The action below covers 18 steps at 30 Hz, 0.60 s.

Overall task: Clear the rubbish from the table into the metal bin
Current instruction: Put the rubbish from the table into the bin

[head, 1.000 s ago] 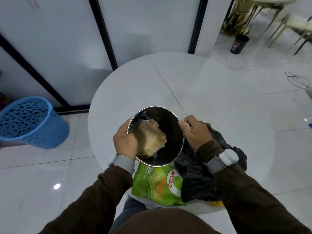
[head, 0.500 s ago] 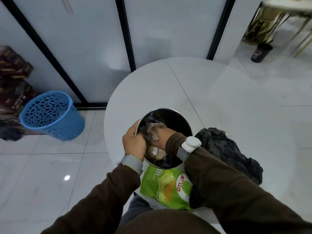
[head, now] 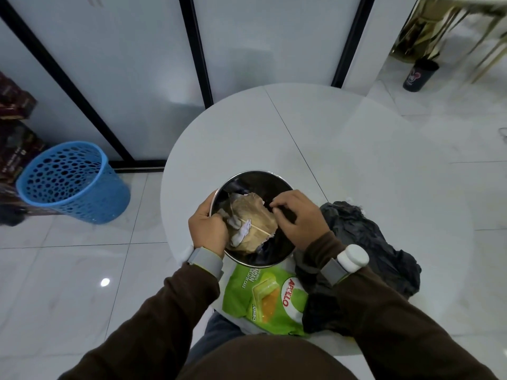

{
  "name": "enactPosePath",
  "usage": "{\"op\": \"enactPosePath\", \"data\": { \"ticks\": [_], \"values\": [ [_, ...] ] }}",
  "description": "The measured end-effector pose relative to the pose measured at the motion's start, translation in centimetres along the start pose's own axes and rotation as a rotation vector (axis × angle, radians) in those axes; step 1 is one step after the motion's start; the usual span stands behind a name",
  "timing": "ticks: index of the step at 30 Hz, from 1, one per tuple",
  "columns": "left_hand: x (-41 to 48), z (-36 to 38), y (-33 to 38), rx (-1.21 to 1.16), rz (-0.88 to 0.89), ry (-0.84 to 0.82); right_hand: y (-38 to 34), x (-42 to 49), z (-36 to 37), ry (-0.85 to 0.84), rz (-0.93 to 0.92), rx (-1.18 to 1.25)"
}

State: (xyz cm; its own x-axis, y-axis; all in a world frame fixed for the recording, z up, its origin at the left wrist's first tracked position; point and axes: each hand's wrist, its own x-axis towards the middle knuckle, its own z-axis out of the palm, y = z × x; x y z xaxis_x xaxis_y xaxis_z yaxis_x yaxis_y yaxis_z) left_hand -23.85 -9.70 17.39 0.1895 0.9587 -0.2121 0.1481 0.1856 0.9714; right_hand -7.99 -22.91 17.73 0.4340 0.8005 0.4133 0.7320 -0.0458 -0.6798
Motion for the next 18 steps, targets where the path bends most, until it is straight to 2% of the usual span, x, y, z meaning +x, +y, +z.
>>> {"op": "enactPosePath", "data": {
  "ticks": [4, 9, 11, 14, 16, 18],
  "values": [
    [0.7, -0.1, -0.3, -0.022, -0.01, 0.005, 2.8, -1.8, -1.7, 0.123, 0.088, -0.042],
    [1.6, -0.3, -0.8, -0.055, -0.022, 0.002, 7.6, -6.1, -2.6, 0.112, 0.323, -0.189],
    [1.9, -0.3, -1.0, -0.066, -0.037, -0.001, 9.6, -8.7, -2.6, 0.038, 0.505, -0.305],
    [1.9, -0.3, -1.0, -0.049, -0.031, -0.005, 11.9, -12.1, -2.3, -0.203, 0.82, -0.573],
    [1.8, -0.3, -1.1, -0.049, -0.021, -0.015, 12.3, -13.4, -2.0, -0.358, 0.952, -0.704],
    [1.9, -0.1, -1.3, -0.054, -0.012, -0.025, 12.4, -14.2, -1.5, -0.468, 1.041, -0.734]
  ]
}}
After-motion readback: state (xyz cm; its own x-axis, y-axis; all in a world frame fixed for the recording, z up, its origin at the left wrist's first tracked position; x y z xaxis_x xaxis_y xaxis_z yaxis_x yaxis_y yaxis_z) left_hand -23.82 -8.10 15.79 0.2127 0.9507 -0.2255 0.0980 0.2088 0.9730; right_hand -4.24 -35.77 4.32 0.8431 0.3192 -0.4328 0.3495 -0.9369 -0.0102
